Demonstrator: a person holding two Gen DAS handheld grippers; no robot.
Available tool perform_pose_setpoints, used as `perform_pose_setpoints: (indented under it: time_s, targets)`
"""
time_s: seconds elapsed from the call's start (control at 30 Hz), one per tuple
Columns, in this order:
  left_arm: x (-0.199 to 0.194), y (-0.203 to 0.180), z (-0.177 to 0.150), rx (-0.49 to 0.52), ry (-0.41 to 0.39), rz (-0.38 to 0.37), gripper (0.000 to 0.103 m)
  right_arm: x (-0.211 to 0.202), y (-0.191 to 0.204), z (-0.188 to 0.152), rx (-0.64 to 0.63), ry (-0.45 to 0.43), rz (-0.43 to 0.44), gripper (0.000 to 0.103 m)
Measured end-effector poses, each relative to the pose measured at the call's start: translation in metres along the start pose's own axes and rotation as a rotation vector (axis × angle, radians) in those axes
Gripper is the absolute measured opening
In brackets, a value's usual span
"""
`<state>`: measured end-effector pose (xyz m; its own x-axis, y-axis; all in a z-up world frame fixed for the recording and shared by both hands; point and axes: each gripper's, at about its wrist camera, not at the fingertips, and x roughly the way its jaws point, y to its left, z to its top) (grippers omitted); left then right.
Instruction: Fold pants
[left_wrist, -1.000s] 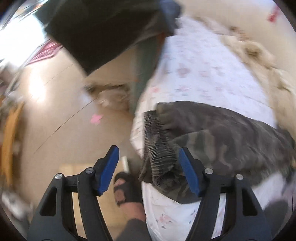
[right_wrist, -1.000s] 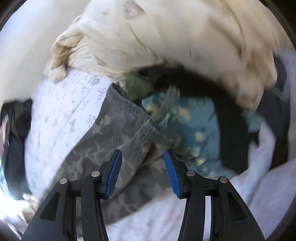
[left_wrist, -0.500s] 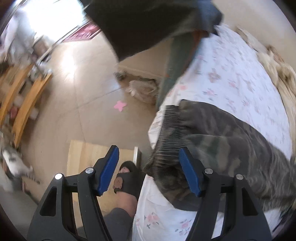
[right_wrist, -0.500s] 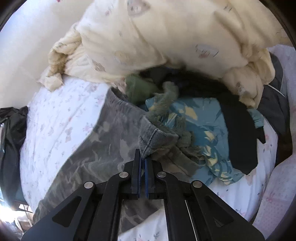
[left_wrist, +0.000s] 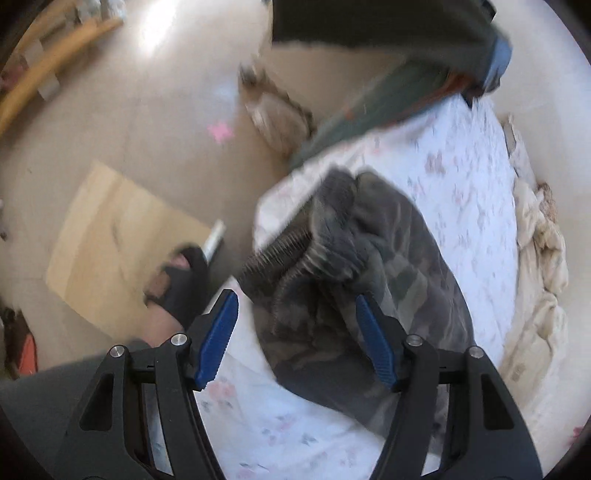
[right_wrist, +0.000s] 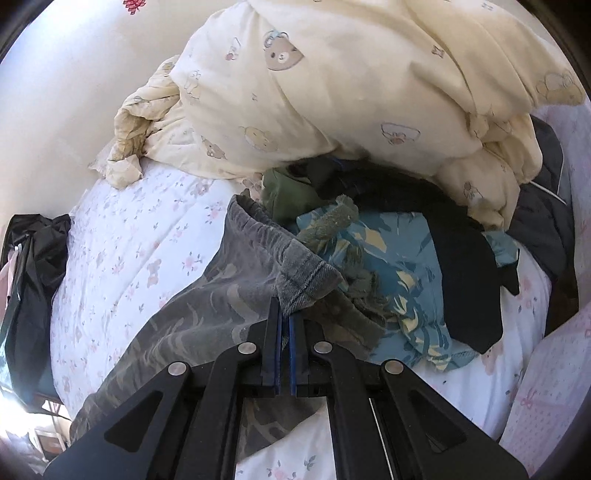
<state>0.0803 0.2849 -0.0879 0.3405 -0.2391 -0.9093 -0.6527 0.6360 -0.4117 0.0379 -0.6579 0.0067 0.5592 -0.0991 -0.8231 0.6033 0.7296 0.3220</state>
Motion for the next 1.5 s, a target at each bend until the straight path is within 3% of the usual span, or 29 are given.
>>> perform_pose_setpoints:
  time_s: [0.03, 0.07, 0.13, 0.17, 0.3, 0.4, 0.53, 0.6, 0.67, 0.7, 0.77, 0.83, 0.87, 0.93, 0.97, 1.03, 1.07, 1.1, 1.17, 1.23, 1.37, 1.5]
  targets:
    - [0.008, -0.007, 0.003, 0.035, 0.006, 0.007, 0.062, 0.002, 0.001, 0.001, 0.001, -0.002, 0.001, 0.001]
    - [0.011, -0.013, 0.005, 0.07, -0.008, 0.024, 0.051, 0.002, 0.0, 0.0, 0.001, -0.001, 0.003, 0.001]
    - [0.013, -0.03, 0.011, 0.166, -0.072, 0.071, 0.013, 0.004, 0.0, -0.001, -0.001, 0.003, 0.002, 0.001]
    - [0.015, -0.037, 0.014, 0.216, -0.067, 0.087, 0.002, 0.005, -0.001, -0.001, 0.0, 0.005, 0.003, 0.001]
    - [-0.003, -0.065, 0.022, 0.387, -0.129, 0.078, 0.001, 0.002, -0.004, -0.001, -0.005, 0.006, 0.008, 0.001]
    - [-0.036, -0.097, 0.035, 0.519, -0.221, 0.032, 0.001, 0.0, -0.006, 0.004, 0.017, 0.004, 0.02, 0.001]
    - [-0.071, -0.143, 0.033, 0.844, -0.361, 0.04, 0.001, -0.006, -0.005, 0.011, 0.036, -0.01, 0.048, 0.001]
    - [-0.082, -0.145, 0.025, 0.98, -0.395, 0.026, 0.0, -0.014, -0.006, 0.011, 0.044, -0.023, 0.07, 0.001]
    - [-0.096, -0.134, 0.008, 1.134, -0.486, 0.008, 0.0, -0.024, -0.008, 0.009, 0.039, -0.038, 0.086, 0.001]
    - [-0.102, -0.119, 0.002, 1.201, -0.498, -0.023, 0.0, -0.029, -0.012, 0.007, 0.038, -0.047, 0.09, 0.001]
    - [-0.097, -0.1, -0.001, 1.265, -0.423, -0.033, 0.0, -0.035, -0.024, 0.001, 0.062, -0.044, 0.101, 0.001]
    - [-0.073, -0.079, -0.001, 1.306, -0.314, 0.06, 0.0, -0.034, -0.036, -0.007, 0.089, -0.029, 0.078, 0.001]
    - [-0.057, -0.068, 0.007, 1.267, -0.234, 0.104, 0.0, -0.027, -0.041, -0.012, 0.096, -0.004, 0.058, 0.001]
    - [-0.033, -0.058, 0.024, 1.132, -0.066, 0.088, 0.0, -0.015, -0.046, -0.021, 0.099, 0.027, 0.028, 0.001]
    - [-0.026, -0.058, 0.028, 1.082, -0.035, 0.093, 0.0, -0.012, -0.047, -0.023, 0.102, 0.03, 0.022, 0.001]
    - [-0.02, -0.061, 0.038, 0.968, -0.011, 0.087, 0.0, -0.008, -0.045, -0.025, 0.109, 0.031, 0.012, 0.001]
    - [-0.02, -0.062, 0.041, 0.923, 0.008, 0.058, 0.006, -0.008, -0.042, -0.024, 0.106, 0.033, 0.009, 0.001]
    - [-0.021, -0.066, 0.047, 0.846, 0.033, 0.026, 0.022, -0.008, -0.038, -0.024, 0.098, 0.034, 0.007, 0.001]
    - [-0.025, -0.067, 0.054, 0.747, 0.048, -0.003, 0.038, -0.011, -0.031, -0.02, 0.073, 0.027, 0.002, 0.001]
    - [-0.031, -0.067, 0.056, 0.636, 0.033, -0.048, 0.04, -0.014, -0.026, -0.018, 0.056, 0.02, 0.0, 0.001]
    - [-0.036, -0.059, 0.071, 0.391, 0.013, -0.143, 0.062, -0.013, -0.023, -0.016, 0.043, 0.014, 0.0, 0.001]
    - [0.009, -0.058, 0.07, 0.168, 0.162, -0.126, 0.059, -0.009, -0.022, -0.016, 0.04, 0.018, -0.004, 0.001]
